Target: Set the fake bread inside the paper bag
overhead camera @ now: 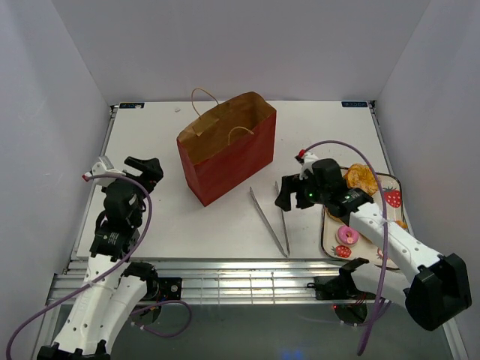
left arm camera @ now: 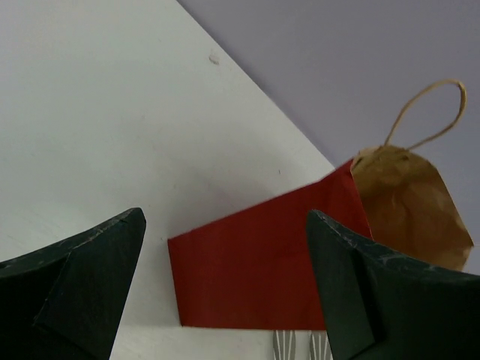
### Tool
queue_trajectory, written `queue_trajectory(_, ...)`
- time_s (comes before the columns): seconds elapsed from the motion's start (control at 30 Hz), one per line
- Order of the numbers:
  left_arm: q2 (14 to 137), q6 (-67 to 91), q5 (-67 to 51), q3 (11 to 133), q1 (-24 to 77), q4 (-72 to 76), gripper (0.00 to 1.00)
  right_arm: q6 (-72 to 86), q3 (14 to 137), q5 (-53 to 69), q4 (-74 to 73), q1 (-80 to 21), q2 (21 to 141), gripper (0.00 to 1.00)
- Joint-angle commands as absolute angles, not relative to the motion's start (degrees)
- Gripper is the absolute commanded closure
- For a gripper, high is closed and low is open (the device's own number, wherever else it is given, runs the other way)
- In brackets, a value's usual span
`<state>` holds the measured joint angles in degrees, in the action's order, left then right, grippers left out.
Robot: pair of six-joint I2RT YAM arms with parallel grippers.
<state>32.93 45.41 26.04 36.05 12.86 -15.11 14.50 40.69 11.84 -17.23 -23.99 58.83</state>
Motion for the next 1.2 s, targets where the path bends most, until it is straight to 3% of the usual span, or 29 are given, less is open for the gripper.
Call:
queue_trajectory(0.0, 33.7, 44.0, 14.2, 39.7, 13.0, -25.7, 0.02, 15.9, 45.2, 0.5, -23.8, -33.1, 62.2, 0.1)
queue_trajectory(0.33, 29.8, 45.3, 8.7, 40.0, 13.0, -31.8, 0.02, 16.8, 38.1, 0.3, -20.1, -37.2, 62.7, 0.1)
queue_trajectory(1.0, 27.9, 44.6, 3.0, 41.2, 13.1, -34.9, 0.02, 18.6, 35.0, -8.4, -10.6, -46.5, 75.7, 0.1)
queue_trajectory(1.17, 27.3, 44.6, 2.5, 41.0, 13.0, -35.1, 0.02, 20.6, 36.6, -16.3, -10.5, -50.5, 80.2, 0.0)
